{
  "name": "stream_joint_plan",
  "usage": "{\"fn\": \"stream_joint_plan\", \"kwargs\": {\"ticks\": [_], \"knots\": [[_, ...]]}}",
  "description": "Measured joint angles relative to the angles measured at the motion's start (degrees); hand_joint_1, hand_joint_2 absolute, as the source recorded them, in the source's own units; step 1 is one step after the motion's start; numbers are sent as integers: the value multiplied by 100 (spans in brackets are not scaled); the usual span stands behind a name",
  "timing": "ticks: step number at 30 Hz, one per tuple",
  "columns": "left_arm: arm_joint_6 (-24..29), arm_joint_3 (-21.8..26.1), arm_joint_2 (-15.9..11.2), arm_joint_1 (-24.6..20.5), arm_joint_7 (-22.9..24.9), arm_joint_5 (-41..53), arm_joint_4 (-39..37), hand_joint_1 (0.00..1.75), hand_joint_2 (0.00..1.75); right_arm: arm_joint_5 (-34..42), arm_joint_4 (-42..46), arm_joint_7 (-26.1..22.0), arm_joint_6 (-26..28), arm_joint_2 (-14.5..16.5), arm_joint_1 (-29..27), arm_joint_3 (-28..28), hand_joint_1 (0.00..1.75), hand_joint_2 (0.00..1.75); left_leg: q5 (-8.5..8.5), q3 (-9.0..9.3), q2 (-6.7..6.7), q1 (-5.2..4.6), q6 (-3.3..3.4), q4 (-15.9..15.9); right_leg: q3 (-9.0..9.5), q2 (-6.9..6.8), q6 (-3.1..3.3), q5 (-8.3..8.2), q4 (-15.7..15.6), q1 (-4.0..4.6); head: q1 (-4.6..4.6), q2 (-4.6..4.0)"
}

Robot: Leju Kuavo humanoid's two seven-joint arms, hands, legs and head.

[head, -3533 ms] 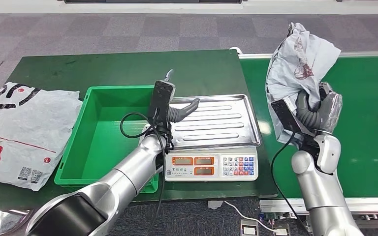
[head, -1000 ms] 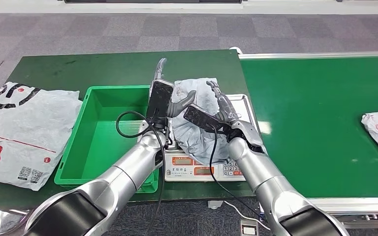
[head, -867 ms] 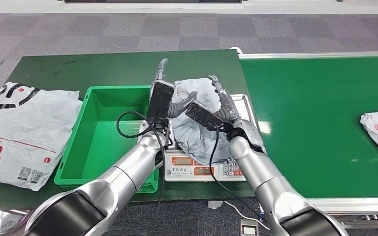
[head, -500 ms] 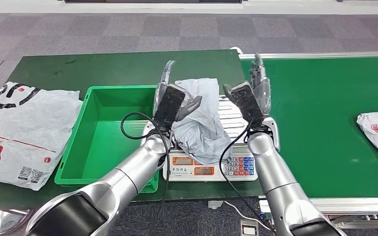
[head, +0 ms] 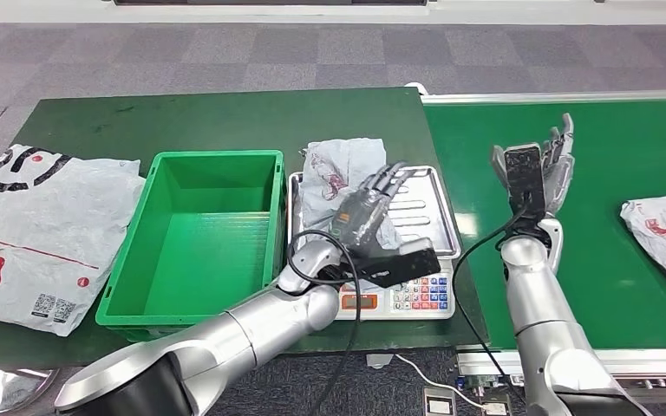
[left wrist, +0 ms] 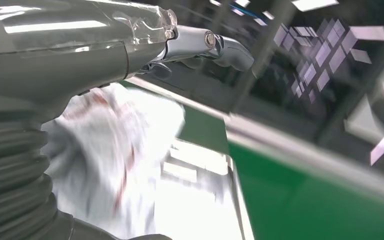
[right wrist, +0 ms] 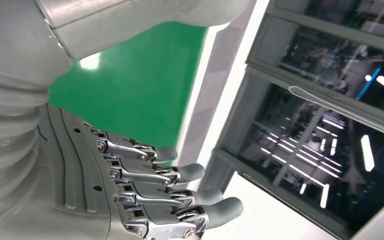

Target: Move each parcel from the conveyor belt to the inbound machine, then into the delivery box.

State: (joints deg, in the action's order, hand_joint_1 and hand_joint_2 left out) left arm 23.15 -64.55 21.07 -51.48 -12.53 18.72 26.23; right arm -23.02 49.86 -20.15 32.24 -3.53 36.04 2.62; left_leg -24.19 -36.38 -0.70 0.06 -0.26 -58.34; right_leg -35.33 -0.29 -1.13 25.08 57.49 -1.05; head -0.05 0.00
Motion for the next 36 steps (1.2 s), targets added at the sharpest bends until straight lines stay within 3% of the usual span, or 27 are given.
{"fn": "stream_joint_plan", "kwargs": {"ticks": [3, 9, 16, 17, 20, 21, 26, 36], "knots": [[-261, -376, 0, -6, 241, 198, 98, 0, 175, 46, 69, 18, -102, -86, -86, 116, 0, 175, -2, 0, 6, 0, -1, 1, -1, 7, 0, 0, 1, 0, 1, 0], [-496, -744, 3, -37, 286, 346, 219, 0, 175, 64, 204, 43, -189, -188, -212, 258, 0, 175, -2, 4, 12, 0, -1, 1, 0, 12, 0, 0, 0, 0, 1, 0], [-1565, -1122, 3, -33, 605, 1201, 400, 0, 175, 341, 920, 180, -676, -382, -759, 276, 0, 175, -5, 2, 6, -1, 1, 1, 1, 7, 0, 2, 0, -1, 1, 0], [-1679, -1172, 2, -32, 653, 1353, 413, 17, 175, 397, 1042, 187, -754, -420, -844, 276, 0, 175, -6, 1, 6, -1, 2, 1, 1, 7, 0, 2, 0, -1, 1, 0], [-2069, -1279, 2, -31, 698, 1775, 434, 148, 175, 592, 1379, 175, -981, -539, -1060, 270, 0, 175, -8, 1, 7, -1, 4, 1, 1, 8, -1, 3, 0, -1, 1, 0], [-2211, -1307, 2, -30, 700, 1897, 438, 175, 175, 665, 1471, 159, -1043, -586, -1108, 261, 0, 175, -9, 0, 7, -1, 4, 1, 1, 8, -1, 4, 0, -1, 1, 0], [-2545, -1392, 2, -21, 793, 2368, 419, 175, 175, 853, 1835, 31, -1116, -740, -1268, 152, 0, 175, -8, 0, 9, -1, 4, 2, 2, 9, -1, 4, 0, 0, 1, 0], [-2254, -1399, 0, -5, 912, 2708, 277, 175, 175, 827, 2296, -43, -926, -758, -1452, -183, 0, 175, -8, 1, 11, 0, 4, 2, 2, 9, -1, 4, 1, 0, 1, 0]]}}
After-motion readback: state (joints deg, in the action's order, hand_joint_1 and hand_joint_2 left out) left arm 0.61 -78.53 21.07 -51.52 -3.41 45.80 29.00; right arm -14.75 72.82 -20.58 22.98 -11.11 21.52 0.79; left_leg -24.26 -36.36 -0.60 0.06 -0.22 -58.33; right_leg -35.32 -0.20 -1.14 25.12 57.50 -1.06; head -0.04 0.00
